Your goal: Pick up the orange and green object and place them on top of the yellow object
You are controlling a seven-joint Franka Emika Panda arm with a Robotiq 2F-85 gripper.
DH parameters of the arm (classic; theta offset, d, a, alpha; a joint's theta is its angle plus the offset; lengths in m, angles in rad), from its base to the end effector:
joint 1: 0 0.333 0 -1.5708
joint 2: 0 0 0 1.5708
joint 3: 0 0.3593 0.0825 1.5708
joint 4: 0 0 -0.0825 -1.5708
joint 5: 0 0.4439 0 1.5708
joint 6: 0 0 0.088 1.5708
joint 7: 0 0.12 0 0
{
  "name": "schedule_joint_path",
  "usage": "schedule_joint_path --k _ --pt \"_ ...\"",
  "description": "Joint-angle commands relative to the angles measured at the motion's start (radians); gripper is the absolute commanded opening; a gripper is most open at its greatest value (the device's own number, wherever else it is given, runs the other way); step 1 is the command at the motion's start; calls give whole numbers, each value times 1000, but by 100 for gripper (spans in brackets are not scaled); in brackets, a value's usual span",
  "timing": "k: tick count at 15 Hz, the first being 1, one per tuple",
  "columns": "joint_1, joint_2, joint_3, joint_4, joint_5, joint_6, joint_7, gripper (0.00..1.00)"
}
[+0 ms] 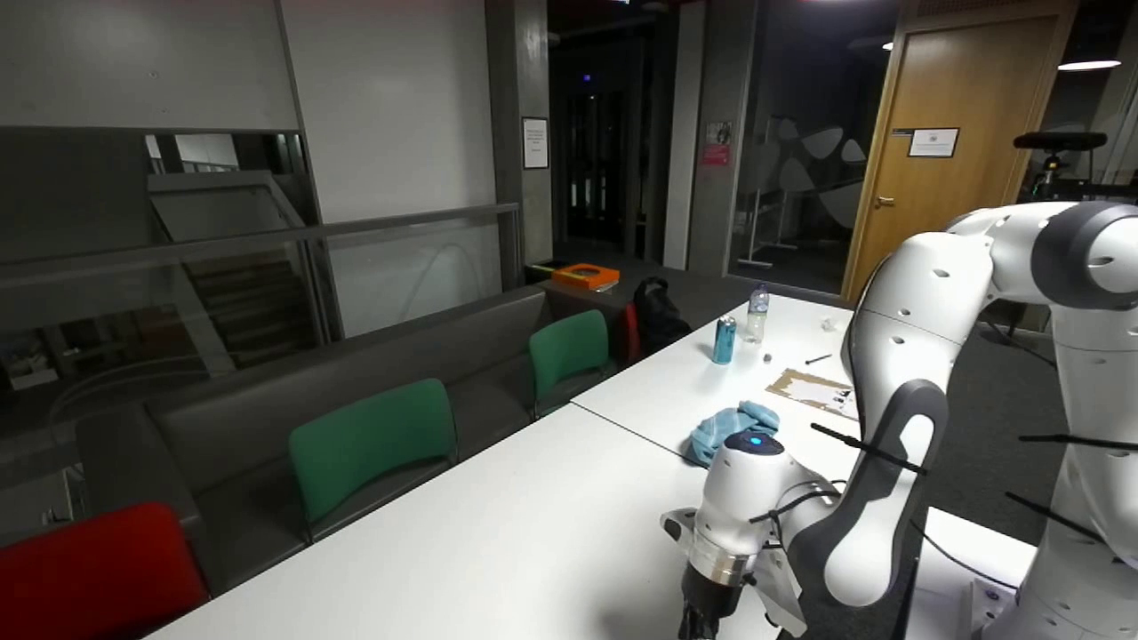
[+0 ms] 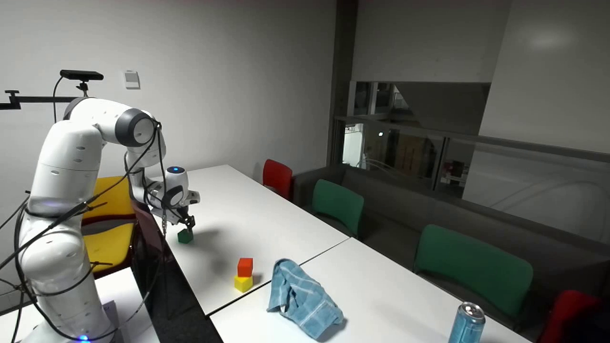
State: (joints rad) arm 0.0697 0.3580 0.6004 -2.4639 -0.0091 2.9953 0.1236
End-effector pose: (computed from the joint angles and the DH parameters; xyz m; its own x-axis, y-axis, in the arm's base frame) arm 0.4128 0.3475 0.1767 0.8694 0.4511 0.2014 0.4890 -0.8438 -0.2212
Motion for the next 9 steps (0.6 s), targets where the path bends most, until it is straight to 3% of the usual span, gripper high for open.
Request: schedule_joint_path --k 1,5,9 --pt "-141 86 130 50 30 -24 -127 100" --pt "-157 108 140 62 106 -52 -222 100" --pt "-139 104 121 69 120 -76 -225 100"
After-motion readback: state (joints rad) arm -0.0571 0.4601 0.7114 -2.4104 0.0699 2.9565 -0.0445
